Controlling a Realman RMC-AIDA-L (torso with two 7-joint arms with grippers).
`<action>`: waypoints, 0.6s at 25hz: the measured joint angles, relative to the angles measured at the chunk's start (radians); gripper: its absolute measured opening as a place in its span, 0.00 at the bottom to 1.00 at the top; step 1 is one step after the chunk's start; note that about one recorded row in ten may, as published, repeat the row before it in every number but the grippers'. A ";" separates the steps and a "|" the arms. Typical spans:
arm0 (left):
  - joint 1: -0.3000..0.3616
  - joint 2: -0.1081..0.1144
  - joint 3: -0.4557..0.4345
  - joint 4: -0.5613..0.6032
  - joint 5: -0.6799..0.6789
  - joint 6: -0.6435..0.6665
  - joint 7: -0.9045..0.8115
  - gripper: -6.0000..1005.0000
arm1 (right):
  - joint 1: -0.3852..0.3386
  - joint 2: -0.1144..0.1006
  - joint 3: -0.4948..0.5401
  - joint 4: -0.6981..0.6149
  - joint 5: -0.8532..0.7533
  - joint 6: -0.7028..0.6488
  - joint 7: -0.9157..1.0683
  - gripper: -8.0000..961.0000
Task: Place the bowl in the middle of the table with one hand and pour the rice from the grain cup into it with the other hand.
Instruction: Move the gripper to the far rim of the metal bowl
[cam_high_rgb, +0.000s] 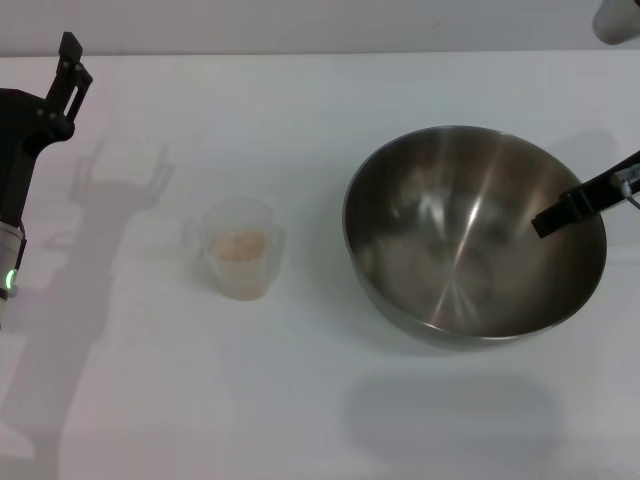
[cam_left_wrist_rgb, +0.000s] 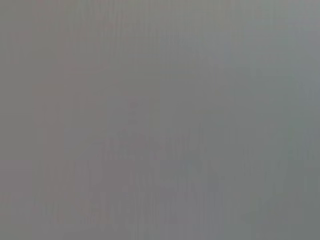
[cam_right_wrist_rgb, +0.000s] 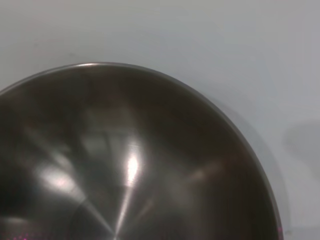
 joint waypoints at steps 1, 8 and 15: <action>0.000 0.000 0.000 0.000 0.000 0.000 0.000 0.82 | -0.001 0.000 0.000 0.003 -0.001 -0.001 -0.004 0.61; 0.000 -0.001 0.000 -0.001 0.000 0.000 0.000 0.82 | -0.001 -0.001 0.001 0.022 -0.003 -0.001 -0.016 0.42; 0.000 -0.001 0.000 -0.002 0.000 0.000 0.000 0.82 | -0.002 -0.006 0.002 0.025 -0.005 -0.020 -0.016 0.13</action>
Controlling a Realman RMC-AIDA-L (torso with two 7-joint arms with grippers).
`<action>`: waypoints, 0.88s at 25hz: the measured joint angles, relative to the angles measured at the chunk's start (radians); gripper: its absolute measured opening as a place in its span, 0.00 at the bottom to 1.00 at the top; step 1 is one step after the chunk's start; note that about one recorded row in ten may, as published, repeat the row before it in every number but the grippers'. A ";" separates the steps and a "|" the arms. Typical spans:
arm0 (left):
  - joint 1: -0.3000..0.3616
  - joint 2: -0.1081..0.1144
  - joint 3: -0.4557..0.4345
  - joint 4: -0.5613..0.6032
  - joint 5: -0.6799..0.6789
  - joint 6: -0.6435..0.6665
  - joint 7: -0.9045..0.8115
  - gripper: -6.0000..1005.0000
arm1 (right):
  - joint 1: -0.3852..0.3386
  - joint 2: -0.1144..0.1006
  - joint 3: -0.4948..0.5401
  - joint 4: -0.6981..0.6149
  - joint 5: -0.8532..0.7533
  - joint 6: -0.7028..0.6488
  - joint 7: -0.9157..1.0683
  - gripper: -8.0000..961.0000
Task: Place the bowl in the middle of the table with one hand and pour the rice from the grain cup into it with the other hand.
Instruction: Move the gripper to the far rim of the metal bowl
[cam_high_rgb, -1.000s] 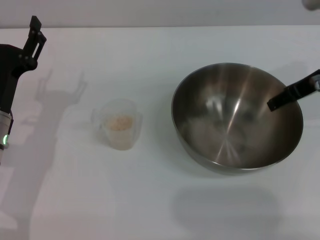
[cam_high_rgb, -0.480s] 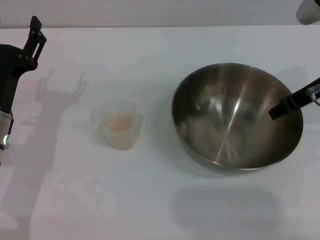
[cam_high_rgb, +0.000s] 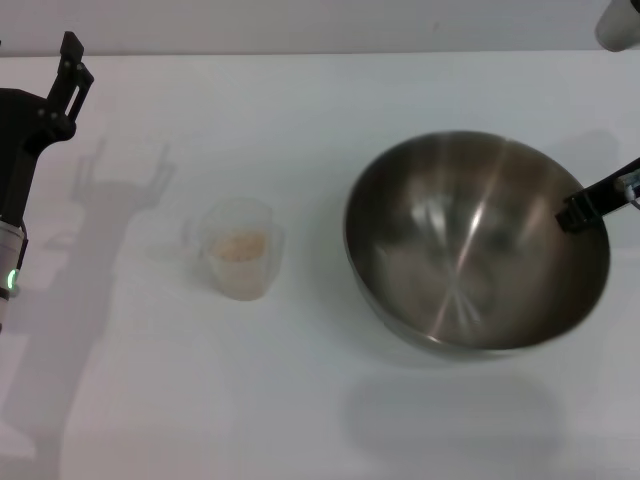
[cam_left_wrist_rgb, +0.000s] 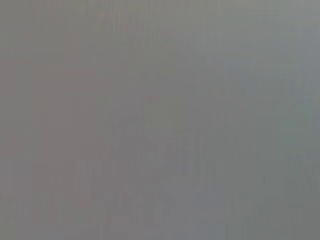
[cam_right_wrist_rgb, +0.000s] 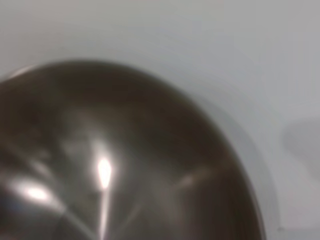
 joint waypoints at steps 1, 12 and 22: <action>0.000 0.000 0.000 -0.001 0.000 0.000 0.000 0.82 | 0.000 0.000 0.002 0.000 0.000 -0.002 0.000 0.10; 0.002 0.000 0.000 -0.001 0.000 0.000 0.000 0.81 | -0.004 0.006 0.083 -0.076 0.000 -0.019 0.000 0.03; 0.010 0.000 0.000 -0.005 0.000 0.012 0.000 0.81 | -0.023 0.010 0.076 -0.144 0.114 -0.057 -0.017 0.01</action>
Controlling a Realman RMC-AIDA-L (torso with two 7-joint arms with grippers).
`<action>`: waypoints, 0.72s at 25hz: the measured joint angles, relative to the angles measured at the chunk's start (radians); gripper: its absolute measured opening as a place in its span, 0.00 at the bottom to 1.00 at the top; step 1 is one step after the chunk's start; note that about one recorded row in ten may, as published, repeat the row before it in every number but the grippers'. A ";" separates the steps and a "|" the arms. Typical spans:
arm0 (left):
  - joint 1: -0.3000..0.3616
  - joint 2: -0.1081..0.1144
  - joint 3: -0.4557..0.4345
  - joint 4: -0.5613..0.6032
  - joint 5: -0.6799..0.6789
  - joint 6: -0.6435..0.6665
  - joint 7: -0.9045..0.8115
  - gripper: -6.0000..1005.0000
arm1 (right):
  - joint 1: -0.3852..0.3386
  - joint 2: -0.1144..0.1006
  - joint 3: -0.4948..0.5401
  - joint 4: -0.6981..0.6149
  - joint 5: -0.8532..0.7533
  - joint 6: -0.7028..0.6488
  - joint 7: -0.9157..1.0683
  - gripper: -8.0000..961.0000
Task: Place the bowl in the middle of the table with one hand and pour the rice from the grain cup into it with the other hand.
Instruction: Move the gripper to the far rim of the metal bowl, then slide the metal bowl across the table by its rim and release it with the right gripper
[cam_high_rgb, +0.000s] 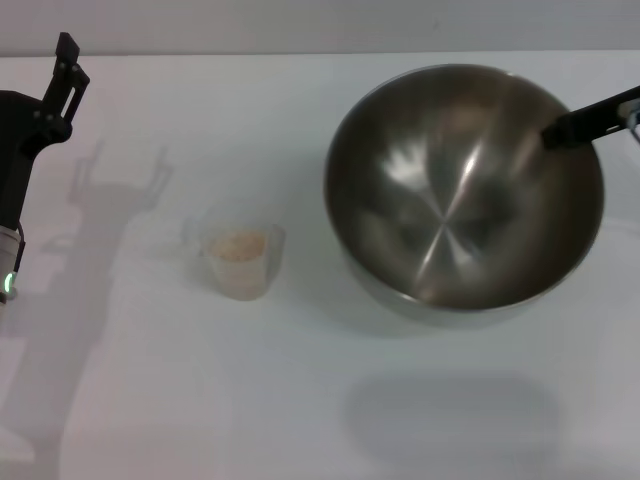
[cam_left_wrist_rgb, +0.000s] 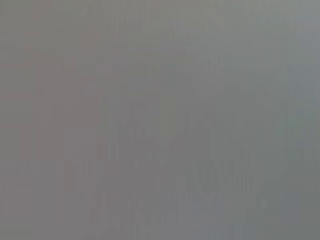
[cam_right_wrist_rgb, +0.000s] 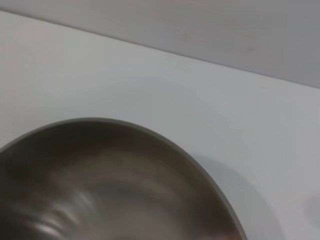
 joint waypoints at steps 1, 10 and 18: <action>0.000 0.000 0.000 -0.001 0.000 0.002 0.000 0.81 | 0.000 0.000 -0.008 0.008 0.008 -0.006 -0.003 0.01; 0.003 0.000 0.001 -0.002 0.000 0.008 0.000 0.81 | 0.032 0.002 -0.089 0.131 0.071 -0.056 -0.031 0.02; 0.002 0.000 0.000 -0.002 0.000 0.009 0.000 0.81 | 0.071 0.002 -0.117 0.221 0.094 -0.066 -0.036 0.02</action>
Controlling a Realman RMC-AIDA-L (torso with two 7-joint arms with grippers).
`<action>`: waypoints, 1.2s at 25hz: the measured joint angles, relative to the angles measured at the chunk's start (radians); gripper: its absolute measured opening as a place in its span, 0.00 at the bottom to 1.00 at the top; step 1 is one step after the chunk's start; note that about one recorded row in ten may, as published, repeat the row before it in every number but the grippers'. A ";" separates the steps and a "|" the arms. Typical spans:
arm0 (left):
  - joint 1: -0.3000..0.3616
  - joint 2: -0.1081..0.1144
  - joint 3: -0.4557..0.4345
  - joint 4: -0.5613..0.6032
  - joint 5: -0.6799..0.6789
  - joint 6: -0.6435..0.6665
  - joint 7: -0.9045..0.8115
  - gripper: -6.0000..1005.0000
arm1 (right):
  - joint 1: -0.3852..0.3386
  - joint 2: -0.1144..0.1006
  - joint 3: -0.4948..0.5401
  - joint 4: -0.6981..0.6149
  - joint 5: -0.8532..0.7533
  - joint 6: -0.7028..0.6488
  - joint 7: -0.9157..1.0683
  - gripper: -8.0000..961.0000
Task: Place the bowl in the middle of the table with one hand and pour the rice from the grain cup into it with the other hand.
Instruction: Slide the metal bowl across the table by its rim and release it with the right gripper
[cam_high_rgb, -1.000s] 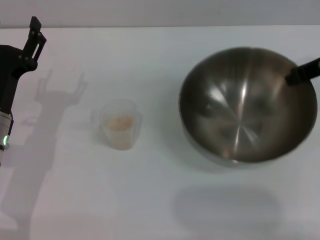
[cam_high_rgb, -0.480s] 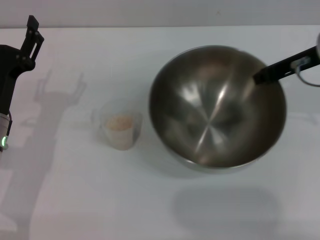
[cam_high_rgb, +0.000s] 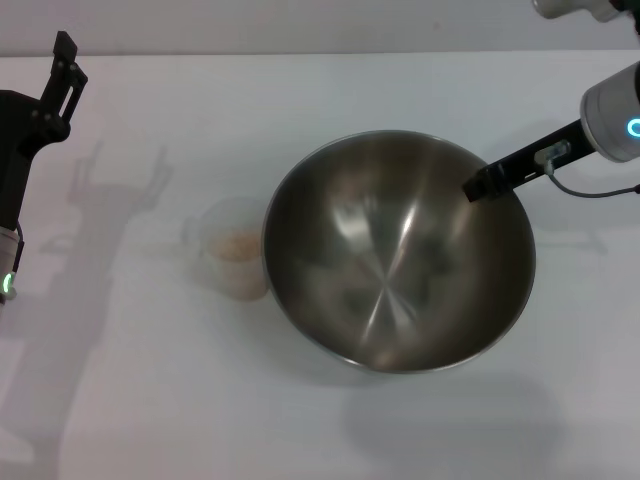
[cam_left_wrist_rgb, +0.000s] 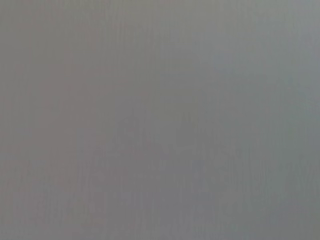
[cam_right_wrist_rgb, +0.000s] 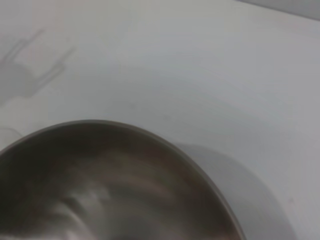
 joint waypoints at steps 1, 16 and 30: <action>0.000 0.000 0.000 0.000 0.000 0.000 0.000 0.81 | 0.003 0.000 -0.001 0.007 0.000 0.000 0.000 0.02; -0.001 0.000 0.000 0.000 0.000 0.002 -0.001 0.80 | 0.052 -0.002 -0.005 0.097 -0.032 0.010 0.006 0.02; 0.018 -0.001 0.008 -0.011 0.000 0.029 -0.002 0.80 | 0.041 -0.002 -0.122 -0.020 -0.071 0.008 0.007 0.22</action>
